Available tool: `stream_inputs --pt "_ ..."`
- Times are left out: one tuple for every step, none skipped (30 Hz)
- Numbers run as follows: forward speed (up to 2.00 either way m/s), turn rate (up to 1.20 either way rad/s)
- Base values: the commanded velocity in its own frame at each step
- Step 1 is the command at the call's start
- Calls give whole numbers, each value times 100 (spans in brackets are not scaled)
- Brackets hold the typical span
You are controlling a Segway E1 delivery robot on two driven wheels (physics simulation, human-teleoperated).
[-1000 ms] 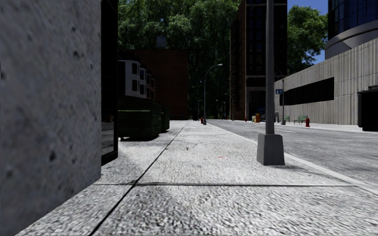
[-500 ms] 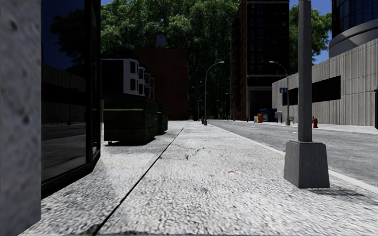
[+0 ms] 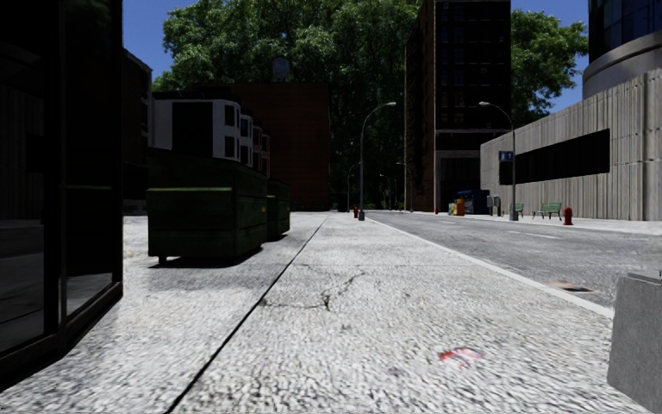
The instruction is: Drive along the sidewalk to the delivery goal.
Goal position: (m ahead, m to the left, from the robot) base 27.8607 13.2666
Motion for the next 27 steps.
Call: stream_inputs --pt "200 0" --pt "200 0" --pt "200 0" --pt "200 0" --pt "200 0" --pt "200 0" --pt "200 0" --pt "200 0" --pt "200 0" --pt "200 0" --pt "200 0" --pt "200 0" --pt "200 0" --pt "200 0" --pt "200 0" --pt "200 0" --pt "200 0" --pt "200 0" --pt "200 0" --pt "200 0" --pt "200 0" --pt "200 0" --pt "200 0" --pt "200 0" --pt "200 0" --pt "200 0" --pt "200 0"
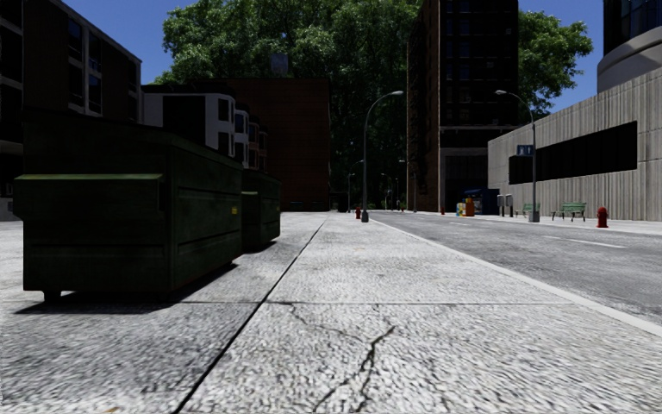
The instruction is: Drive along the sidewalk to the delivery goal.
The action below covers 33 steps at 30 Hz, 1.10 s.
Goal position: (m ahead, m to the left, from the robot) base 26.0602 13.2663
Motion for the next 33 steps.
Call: stream_inputs --pt "200 0" --pt "200 0" --pt "200 0" --pt "200 0" --pt "200 0" --pt "200 0" --pt "200 0" --pt "200 0" --pt "200 0" --pt "200 0" --pt "200 0" --pt "200 0" --pt "200 0" --pt "200 0" --pt "200 0" --pt "200 0" --pt "200 0" --pt "200 0" --pt "200 0" --pt "200 0" --pt "200 0" --pt "200 0" --pt "200 0" --pt "200 0" --pt "200 0" --pt "200 0" --pt "200 0" --pt "200 0" --pt "200 0" --pt "200 0" --pt "200 0" --pt "200 0" --pt "200 0"
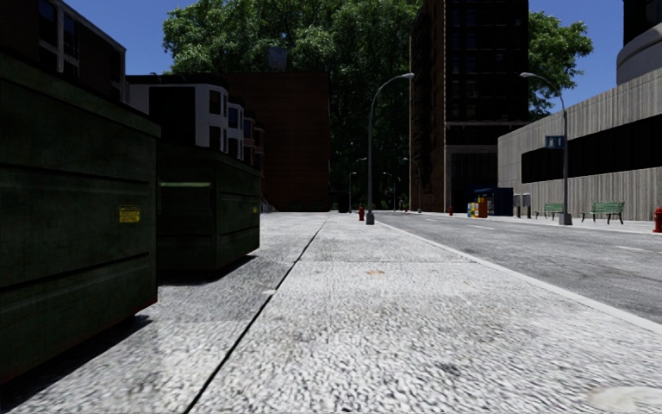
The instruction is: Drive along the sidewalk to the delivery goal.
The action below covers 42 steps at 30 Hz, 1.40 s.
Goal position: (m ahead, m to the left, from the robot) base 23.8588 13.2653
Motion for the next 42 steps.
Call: stream_inputs --pt "200 0" --pt "200 0" --pt "200 0" --pt "200 0" --pt "200 0" --pt "200 0" --pt "200 0" --pt "200 0" --pt "200 0" --pt "200 0" --pt "200 0" --pt "200 0" --pt "200 0" --pt "200 0" --pt "200 0" --pt "200 0" --pt "200 0" --pt "200 0" --pt "200 0" --pt "200 0" --pt "200 0" --pt "200 0" --pt "200 0" --pt "200 0" --pt "200 0" --pt "200 0" --pt "200 0" --pt "200 0" --pt "200 0" --pt "200 0" --pt "200 0" --pt "200 0" --pt "200 0" --pt "200 0" --pt "200 0" --pt "200 0" --pt "200 0" --pt "200 0" --pt "200 0" --pt "200 0" --pt "200 0" --pt "200 0"
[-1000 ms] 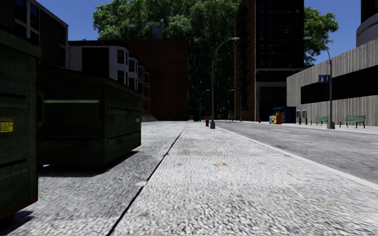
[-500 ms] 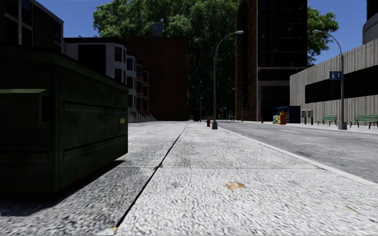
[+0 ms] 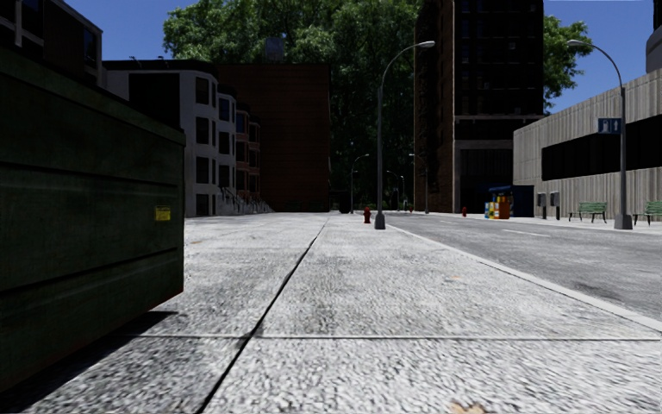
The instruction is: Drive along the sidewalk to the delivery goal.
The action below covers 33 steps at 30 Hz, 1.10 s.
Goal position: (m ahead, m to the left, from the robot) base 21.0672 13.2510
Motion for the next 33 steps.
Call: stream_inputs --pt "200 0" --pt "200 0" --pt "200 0" --pt "200 0" --pt "200 0" --pt "200 0" --pt "200 0" --pt "200 0" --pt "200 0" --pt "200 0" --pt "200 0" --pt "200 0" --pt "200 0" --pt "200 0" --pt "200 0" --pt "200 0" --pt "200 0" --pt "200 0" --pt "200 0" --pt "200 0" --pt "200 0" --pt "200 0" --pt "200 0" --pt "200 5" --pt "200 5" --pt "200 13" --pt "200 19" --pt "200 22" --pt "200 27" --pt "200 27" --pt "200 32" --pt "200 35" --pt "200 37"
